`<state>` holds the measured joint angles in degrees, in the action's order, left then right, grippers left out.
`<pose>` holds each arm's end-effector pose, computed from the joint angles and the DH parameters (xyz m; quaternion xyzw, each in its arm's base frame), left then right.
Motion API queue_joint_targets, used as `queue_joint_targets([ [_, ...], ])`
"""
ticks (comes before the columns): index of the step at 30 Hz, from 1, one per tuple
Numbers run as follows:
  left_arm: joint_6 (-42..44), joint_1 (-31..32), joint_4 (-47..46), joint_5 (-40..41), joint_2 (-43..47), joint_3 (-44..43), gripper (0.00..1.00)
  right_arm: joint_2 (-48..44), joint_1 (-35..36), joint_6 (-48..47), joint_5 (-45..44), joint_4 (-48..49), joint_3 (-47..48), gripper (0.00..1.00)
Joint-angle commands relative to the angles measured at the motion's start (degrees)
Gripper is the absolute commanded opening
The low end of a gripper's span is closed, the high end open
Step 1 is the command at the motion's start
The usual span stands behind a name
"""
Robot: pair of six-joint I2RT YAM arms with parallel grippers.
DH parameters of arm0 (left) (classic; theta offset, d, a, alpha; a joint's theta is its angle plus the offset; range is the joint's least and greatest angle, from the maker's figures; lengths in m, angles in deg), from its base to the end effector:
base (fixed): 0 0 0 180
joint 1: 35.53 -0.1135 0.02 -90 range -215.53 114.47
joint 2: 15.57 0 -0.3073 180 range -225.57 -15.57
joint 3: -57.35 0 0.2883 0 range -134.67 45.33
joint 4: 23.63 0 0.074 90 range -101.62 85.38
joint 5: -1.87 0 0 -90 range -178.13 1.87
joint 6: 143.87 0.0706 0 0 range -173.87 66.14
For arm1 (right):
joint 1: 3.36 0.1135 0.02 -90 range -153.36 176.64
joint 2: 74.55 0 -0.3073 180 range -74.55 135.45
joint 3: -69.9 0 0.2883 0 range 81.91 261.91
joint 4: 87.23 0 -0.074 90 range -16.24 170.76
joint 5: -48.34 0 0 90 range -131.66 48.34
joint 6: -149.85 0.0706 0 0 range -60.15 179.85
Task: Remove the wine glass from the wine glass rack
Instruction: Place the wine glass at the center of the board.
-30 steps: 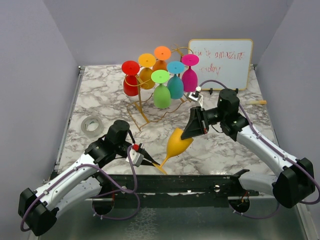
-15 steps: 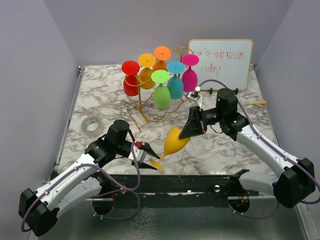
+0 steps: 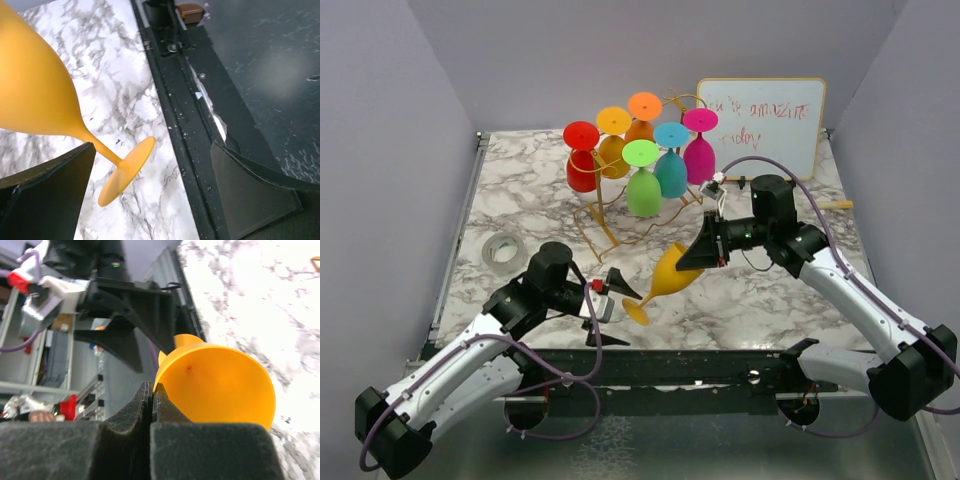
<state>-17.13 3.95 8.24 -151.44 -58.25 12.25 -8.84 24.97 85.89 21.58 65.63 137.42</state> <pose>0.0943 -0.1594 0.2820 0.6619 0.4151 -0.4634 0.4182 0.2142 0.1871 0.3574 -0.2947 0.7138 0.6021 0.2028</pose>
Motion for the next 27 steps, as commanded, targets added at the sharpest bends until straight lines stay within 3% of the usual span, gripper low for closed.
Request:
queue_joint_targets([
  [1, -7.9, 0.0, -1.9, 12.3, 4.1, 0.9, 0.99, 0.9, 0.0, -6.1, -11.0, -9.1, 2.1, 0.00],
  [6, -14.8, 0.0, -6.0, 16.5, 8.2, 1.9, 0.99, 1.8, 0.1, -8.2, -23.1, -14.4, 4.8, 0.01],
  [16, -35.3, -0.1, -16.8, 30.0, 11.0, 5.9, 0.99, 1.9, 0.0, -5.1, -60.5, -18.6, 7.0, 0.01],
  [21, -46.3, 0.0, -13.1, 46.4, 12.8, 4.2, 0.99, 1.2, 0.0, -4.8, -69.6, -18.8, 7.9, 0.00],
  [27, -47.2, 0.0, -9.6, 55.7, 12.7, 0.5, 0.99, 0.5, 0.1, -6.3, -76.6, -19.0, 7.8, 0.01],
])
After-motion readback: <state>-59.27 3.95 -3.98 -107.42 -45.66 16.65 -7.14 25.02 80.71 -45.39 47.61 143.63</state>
